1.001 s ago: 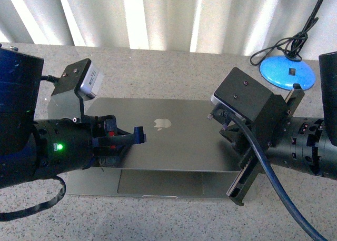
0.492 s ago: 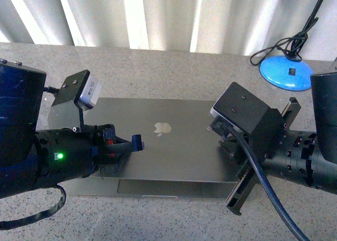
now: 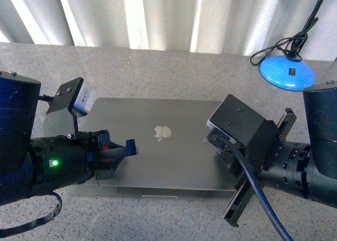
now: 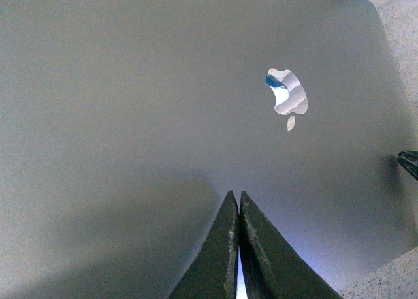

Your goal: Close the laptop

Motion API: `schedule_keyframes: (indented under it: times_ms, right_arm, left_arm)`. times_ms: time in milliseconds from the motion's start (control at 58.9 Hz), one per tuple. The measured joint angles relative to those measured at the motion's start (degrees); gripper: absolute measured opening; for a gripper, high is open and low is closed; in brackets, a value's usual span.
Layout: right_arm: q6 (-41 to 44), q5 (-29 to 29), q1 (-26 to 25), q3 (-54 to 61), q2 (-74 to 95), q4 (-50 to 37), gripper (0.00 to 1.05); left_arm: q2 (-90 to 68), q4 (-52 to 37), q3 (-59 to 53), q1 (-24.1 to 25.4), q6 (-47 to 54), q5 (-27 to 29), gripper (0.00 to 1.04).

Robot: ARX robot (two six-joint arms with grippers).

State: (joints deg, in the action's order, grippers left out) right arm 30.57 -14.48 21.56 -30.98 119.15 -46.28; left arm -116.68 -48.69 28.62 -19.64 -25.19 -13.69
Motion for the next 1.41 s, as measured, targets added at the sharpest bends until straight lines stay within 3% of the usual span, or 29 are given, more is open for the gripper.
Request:
schedule_keyframes:
  times_ms: [407,1408]
  right_arm:
    - [-0.9,-0.2,0.0,0.1,1.4,-0.8,0.01]
    - [-2.5,-1.1,-0.7,0.1,4.2,-2.3,0.01]
  left_arm:
    - [-3.2,-3.5,-0.3,0.1,-3.6,-0.2,0.04]
    - [-6.0,-2.5,0.2,-0.3,-4.0,-0.9,0.04]
